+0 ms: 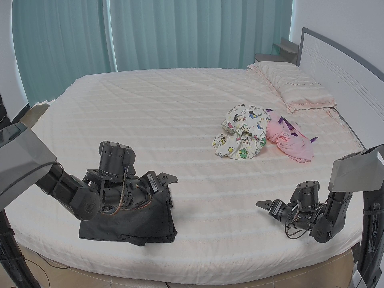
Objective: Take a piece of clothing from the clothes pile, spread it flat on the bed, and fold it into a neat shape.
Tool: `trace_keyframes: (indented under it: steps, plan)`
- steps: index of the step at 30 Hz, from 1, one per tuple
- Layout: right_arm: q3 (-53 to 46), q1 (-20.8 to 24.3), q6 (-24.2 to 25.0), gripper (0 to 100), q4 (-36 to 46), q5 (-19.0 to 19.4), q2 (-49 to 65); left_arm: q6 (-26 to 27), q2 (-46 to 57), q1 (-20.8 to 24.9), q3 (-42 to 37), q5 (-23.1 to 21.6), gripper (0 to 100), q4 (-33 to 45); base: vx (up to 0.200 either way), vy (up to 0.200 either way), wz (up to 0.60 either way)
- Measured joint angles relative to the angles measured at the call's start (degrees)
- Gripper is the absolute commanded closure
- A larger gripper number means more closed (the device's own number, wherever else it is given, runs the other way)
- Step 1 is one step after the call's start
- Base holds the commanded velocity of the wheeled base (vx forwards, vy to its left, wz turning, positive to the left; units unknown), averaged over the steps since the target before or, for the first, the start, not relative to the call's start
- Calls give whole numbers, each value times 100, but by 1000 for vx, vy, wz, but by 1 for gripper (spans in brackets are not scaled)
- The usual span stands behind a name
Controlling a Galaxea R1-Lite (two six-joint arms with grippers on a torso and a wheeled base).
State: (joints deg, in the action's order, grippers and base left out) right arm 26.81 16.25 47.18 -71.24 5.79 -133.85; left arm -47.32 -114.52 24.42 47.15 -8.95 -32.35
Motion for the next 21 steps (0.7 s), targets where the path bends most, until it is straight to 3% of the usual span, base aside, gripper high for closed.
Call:
trace_keyframes:
  steps: [5,14,21]
  plan:
    - [0,0,1,0,0,4,-5,-2,204,-157,-468,-13,0,-32,0,0,0]
    - [9,17,9,0,-2,9,-22,-71,564,-502,-1751,-73,0,-377,-200,0,0]
    - [20,54,9,0,2,11,-88,-901,708,-603,-2516,-108,0,-1122,0,0,0]
